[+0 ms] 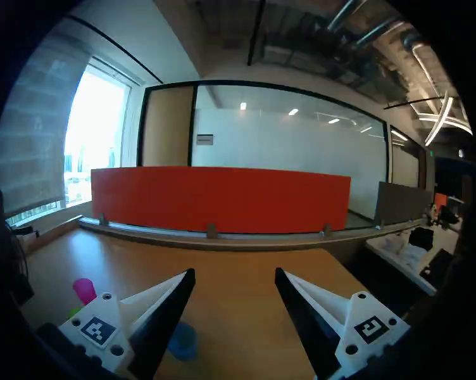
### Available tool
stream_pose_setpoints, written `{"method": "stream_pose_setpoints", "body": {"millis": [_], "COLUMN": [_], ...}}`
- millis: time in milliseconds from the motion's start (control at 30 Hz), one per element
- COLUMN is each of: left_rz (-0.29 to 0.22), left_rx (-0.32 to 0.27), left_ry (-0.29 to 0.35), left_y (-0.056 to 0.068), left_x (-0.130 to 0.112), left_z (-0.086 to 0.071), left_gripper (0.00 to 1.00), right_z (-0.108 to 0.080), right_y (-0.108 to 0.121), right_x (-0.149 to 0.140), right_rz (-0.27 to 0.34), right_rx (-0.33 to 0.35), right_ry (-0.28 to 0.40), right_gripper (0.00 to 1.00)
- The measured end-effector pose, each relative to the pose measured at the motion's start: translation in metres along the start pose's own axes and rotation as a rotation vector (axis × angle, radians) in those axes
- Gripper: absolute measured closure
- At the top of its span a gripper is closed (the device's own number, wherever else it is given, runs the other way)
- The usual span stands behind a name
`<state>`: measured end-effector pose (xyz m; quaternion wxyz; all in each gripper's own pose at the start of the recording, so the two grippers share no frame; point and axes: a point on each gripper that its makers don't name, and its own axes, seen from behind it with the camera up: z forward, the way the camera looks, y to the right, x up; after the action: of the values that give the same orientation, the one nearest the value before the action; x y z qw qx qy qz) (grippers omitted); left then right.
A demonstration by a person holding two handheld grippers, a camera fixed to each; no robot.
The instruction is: Pour water
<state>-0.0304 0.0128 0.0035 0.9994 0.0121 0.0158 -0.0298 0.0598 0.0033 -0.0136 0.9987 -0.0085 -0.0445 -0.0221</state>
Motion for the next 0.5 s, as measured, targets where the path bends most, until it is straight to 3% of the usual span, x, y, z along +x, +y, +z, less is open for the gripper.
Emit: {"method": "stream_pose_setpoints", "body": {"millis": [200,500], "left_rz": [0.02,0.028], "left_rx": [0.001,0.008], "left_ry": [0.041,0.048], "left_y": [0.003,0.003], "left_x": [-0.004,-0.033], "left_z": [-0.001,0.0], "left_gripper": [0.13,0.13], "right_z": [0.003,0.008], "right_y": [0.003,0.001], "right_x": [-0.001,0.0], "right_rz": [0.022,0.041], "right_rx": [-0.011,-0.028], "right_ry": [0.001,0.017], "right_gripper": [0.03,0.02]}}
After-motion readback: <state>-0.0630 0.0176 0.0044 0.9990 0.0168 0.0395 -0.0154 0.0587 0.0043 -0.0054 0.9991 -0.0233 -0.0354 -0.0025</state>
